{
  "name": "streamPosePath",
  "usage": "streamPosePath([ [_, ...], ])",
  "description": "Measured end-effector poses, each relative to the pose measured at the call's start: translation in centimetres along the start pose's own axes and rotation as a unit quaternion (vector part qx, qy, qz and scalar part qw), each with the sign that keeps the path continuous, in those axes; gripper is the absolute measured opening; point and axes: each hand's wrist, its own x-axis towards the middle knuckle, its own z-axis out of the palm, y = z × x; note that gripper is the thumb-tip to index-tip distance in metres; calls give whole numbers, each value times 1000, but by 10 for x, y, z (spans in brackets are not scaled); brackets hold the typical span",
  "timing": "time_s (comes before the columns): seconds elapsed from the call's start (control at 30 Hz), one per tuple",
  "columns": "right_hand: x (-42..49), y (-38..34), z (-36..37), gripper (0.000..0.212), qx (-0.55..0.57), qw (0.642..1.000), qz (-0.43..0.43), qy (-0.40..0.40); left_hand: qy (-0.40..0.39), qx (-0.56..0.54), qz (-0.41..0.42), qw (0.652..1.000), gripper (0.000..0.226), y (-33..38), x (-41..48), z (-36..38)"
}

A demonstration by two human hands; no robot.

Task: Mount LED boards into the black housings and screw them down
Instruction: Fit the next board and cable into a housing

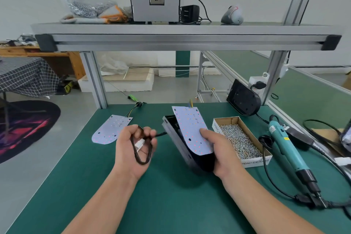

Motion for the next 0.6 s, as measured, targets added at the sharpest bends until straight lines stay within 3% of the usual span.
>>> streamPosePath([
  [0.07,-1,1,1,25,-21,1000,-10,-5,49,129,60,989,22,0,4,1],
  [0.13,-3,0,2,28,-31,999,-22,-14,71,294,125,945,24,1,6,1],
  [0.3,-3,-2,0,29,-19,999,-37,-35,-4,497,122,859,38,-1,4,-4],
  [0.4,-3,-2,-1,29,-14,998,-43,-41,-56,561,95,820,19,-5,2,-5],
  [0.47,-4,-2,0,34,4,998,-51,-37,-71,570,92,813,16,-10,2,-7],
  [0.6,-3,-9,-3,27,47,996,-71,-22,-28,606,109,787,23,-10,7,-7],
])
